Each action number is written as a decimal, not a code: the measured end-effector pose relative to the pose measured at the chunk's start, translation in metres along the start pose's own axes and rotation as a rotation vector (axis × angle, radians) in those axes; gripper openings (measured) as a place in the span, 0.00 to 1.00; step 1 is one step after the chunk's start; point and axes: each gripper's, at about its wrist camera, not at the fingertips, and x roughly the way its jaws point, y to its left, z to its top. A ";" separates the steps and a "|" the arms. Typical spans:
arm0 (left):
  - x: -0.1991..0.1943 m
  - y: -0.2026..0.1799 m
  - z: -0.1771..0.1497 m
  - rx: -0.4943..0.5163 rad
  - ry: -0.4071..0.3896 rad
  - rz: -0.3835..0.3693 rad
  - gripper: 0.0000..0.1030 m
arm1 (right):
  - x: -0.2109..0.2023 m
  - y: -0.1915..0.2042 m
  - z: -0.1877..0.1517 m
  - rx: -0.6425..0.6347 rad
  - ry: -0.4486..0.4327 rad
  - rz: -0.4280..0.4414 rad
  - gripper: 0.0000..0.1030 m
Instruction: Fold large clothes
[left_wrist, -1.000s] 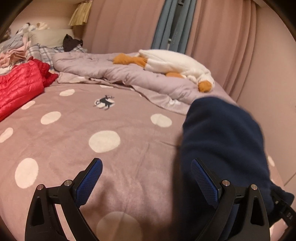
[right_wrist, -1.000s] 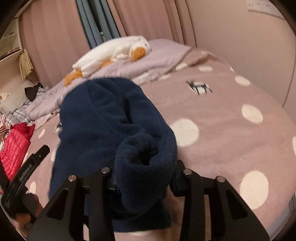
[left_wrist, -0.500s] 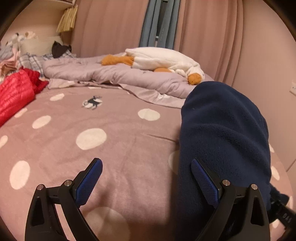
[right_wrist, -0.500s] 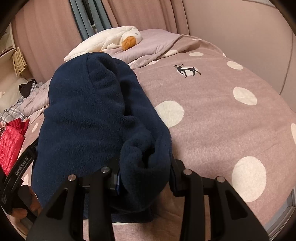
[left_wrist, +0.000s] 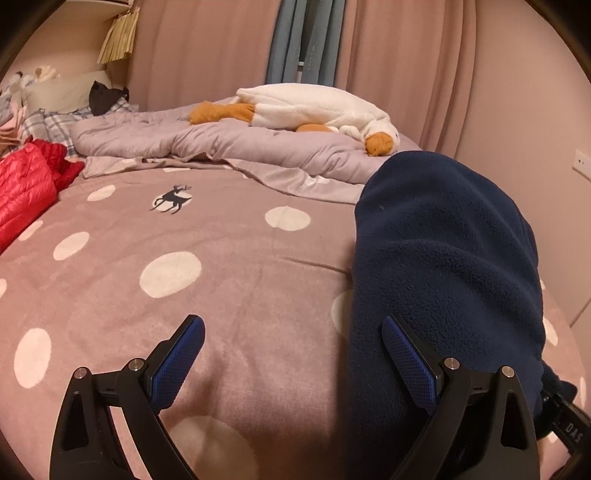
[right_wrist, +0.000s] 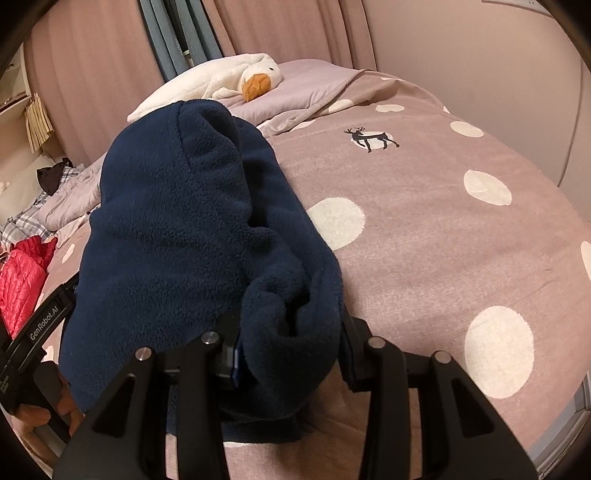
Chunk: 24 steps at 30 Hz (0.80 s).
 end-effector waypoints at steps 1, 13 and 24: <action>0.000 -0.001 0.000 0.002 -0.001 0.003 0.93 | 0.000 0.000 0.000 -0.002 0.000 -0.001 0.38; 0.004 0.018 0.021 -0.089 0.043 -0.053 0.93 | -0.023 -0.024 0.016 0.201 -0.097 0.194 0.51; 0.012 -0.015 0.066 0.009 -0.054 -0.079 0.93 | -0.021 0.058 0.102 0.049 -0.245 0.270 0.51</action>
